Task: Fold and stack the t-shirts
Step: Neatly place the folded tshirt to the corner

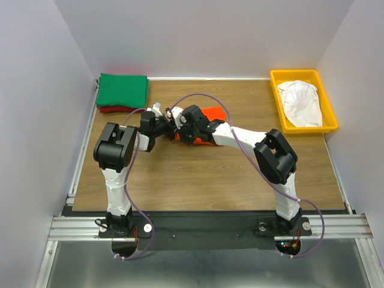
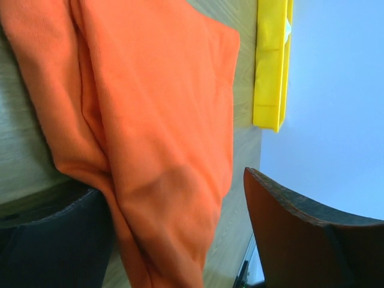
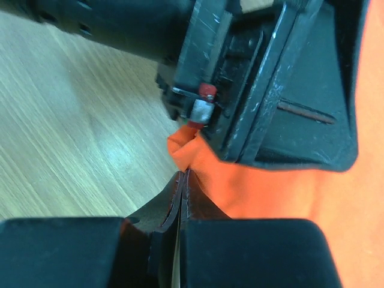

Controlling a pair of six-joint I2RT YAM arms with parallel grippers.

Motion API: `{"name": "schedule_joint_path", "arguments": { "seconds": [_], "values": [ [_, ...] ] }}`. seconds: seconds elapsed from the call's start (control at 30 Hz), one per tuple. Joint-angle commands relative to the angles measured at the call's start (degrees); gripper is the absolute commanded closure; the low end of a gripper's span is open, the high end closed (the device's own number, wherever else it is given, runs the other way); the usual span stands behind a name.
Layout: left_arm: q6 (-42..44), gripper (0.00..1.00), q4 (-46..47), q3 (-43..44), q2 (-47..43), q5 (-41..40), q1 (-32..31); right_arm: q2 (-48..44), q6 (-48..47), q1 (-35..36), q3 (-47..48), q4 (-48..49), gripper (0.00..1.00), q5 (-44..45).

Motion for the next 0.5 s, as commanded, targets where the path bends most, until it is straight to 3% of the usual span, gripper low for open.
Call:
{"name": "schedule_joint_path", "arguments": {
  "seconds": [0.0,0.2,0.47],
  "values": [
    [-0.54,0.16,-2.13,3.2,3.15,-4.74,-1.07,-2.88,2.88,-0.17,3.77,1.62,0.99,-1.37],
    [-0.19,0.32,-3.8,5.66,5.96,-7.38,-1.25,-3.06,3.68,-0.52,3.95,1.53,0.99,-1.46],
    [1.48,0.35,-4.5,7.34,7.11,-8.69,-2.04,-3.23,4.91,-0.6,4.3,1.53,0.99,-3.22]
  ]
}}
